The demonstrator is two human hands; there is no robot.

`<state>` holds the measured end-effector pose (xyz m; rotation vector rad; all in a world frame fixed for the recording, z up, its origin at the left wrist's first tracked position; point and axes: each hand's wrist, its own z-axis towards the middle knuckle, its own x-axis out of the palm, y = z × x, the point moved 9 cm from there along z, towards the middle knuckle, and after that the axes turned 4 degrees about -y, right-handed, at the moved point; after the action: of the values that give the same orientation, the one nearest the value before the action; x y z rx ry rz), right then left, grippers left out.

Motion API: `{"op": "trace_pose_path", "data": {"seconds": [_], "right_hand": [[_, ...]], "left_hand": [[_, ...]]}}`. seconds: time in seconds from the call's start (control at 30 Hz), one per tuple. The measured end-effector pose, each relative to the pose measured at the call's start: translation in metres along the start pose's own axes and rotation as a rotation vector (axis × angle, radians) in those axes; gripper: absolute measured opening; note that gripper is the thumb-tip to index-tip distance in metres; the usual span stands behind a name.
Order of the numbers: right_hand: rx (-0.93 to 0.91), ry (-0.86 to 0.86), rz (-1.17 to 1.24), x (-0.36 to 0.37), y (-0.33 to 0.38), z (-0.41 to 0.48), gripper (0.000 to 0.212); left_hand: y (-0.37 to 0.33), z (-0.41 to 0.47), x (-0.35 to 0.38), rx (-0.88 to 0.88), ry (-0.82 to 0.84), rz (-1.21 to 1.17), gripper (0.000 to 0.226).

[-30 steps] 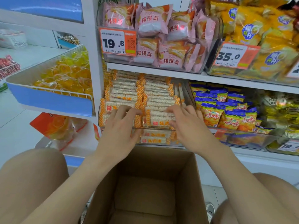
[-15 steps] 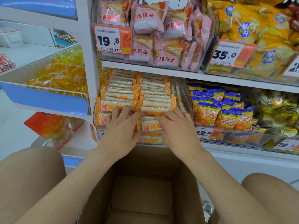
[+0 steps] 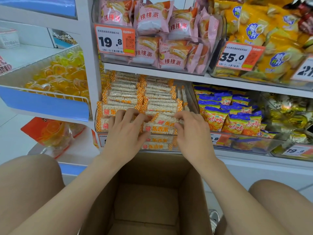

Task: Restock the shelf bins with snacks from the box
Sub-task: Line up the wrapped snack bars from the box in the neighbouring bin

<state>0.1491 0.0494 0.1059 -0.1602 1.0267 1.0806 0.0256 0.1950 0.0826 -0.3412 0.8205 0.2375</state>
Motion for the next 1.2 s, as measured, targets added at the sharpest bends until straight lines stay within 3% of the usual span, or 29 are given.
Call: {"op": "trace_pose_path", "data": {"seconds": [0.2, 0.4, 0.5, 0.6, 0.67, 0.77, 1.1, 1.2], "right_hand": [[-0.008, 0.015, 0.003, -0.005, -0.006, -0.001, 0.026], [-0.103, 0.015, -0.078, 0.01, 0.004, -0.005, 0.029], [-0.13, -0.036, -0.096, 0.011, 0.008, -0.002, 0.029], [-0.13, -0.137, -0.062, 0.002, 0.01, 0.002, 0.027], [-0.133, -0.198, -0.056, -0.002, 0.013, 0.004, 0.026], [-0.149, -0.241, -0.1, -0.001, 0.019, 0.008, 0.026], [-0.204, -0.159, -0.267, 0.024, 0.023, 0.016, 0.045], [-0.287, -0.163, -0.307, 0.027, 0.031, 0.014, 0.037]], "left_hand": [[-0.01, 0.005, 0.001, 0.027, -0.067, 0.047, 0.034], [-0.009, 0.006, -0.003, -0.024, -0.062, 0.039, 0.049], [-0.006, 0.005, -0.004, -0.045, -0.056, 0.053, 0.071], [0.007, -0.002, -0.001, -0.153, -0.018, 0.082, 0.104], [0.018, -0.01, 0.0, -0.225, -0.014, 0.093, 0.114], [0.028, -0.018, 0.004, -0.272, -0.003, 0.083, 0.111], [0.047, -0.021, 0.03, -0.166, 0.016, 0.257, 0.079], [0.046, -0.02, 0.032, -0.143, -0.002, 0.295, 0.079]]}}
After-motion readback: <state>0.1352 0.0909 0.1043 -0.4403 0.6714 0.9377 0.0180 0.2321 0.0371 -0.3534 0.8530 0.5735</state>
